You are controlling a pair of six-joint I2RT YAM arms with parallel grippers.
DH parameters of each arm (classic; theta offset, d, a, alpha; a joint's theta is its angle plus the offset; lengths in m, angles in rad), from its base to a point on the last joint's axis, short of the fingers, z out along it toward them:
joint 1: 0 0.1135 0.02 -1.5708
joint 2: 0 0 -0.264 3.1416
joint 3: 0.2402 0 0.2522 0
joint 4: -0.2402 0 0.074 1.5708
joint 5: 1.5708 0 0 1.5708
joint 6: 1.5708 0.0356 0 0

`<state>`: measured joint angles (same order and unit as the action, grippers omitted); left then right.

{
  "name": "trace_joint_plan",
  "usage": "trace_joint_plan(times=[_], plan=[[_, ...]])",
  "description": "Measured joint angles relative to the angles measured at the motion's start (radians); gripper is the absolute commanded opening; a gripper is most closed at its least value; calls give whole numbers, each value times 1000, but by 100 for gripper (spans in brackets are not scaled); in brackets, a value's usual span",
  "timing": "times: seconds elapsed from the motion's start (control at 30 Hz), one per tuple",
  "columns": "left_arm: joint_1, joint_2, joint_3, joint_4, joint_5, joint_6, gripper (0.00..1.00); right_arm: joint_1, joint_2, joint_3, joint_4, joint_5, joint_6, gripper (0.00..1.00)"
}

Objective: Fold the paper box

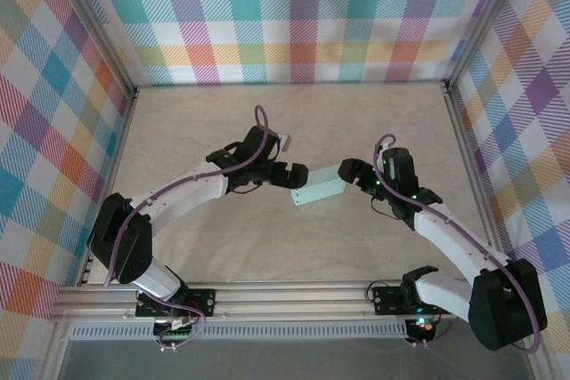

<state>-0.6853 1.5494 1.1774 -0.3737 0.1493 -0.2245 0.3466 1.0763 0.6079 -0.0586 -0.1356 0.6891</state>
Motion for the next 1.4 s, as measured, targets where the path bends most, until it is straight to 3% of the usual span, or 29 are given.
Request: trace_joint_plan(times=[0.2, 0.33, 0.5, 0.67, 0.83, 1.03, 1.1, 1.17, 1.4], plan=[[16, 23, 55, -21, 121, 407, 99, 0, -65, -11, -34, 19, -53, 80], [16, 113, 101, -79, 135, 648, 98, 0, -82, -32, -36, 23, -72, 80], [21, 230, 150, -148, 129, 810, 81, 0, -82, -53, -42, 23, -78, 80], [23, 288, 207, -207, 158, 871, 56, 0, -72, -53, -42, 23, -85, 80], [23, 295, 232, -245, 175, 900, 45, 0, -56, -53, -41, 23, -93, 80], [23, 294, 233, -249, 179, 903, 42, 0, -50, -53, -40, 23, -96, 79], [23, 293, 232, -248, 172, 903, 35, 0, -50, -53, -40, 23, -96, 79], [23, 283, 220, -235, 154, 902, 34, 0, -50, -53, -40, 23, -96, 79], [18, 178, 88, -100, -7, 903, 37, 0, -31, -53, -39, 23, -96, 79]])
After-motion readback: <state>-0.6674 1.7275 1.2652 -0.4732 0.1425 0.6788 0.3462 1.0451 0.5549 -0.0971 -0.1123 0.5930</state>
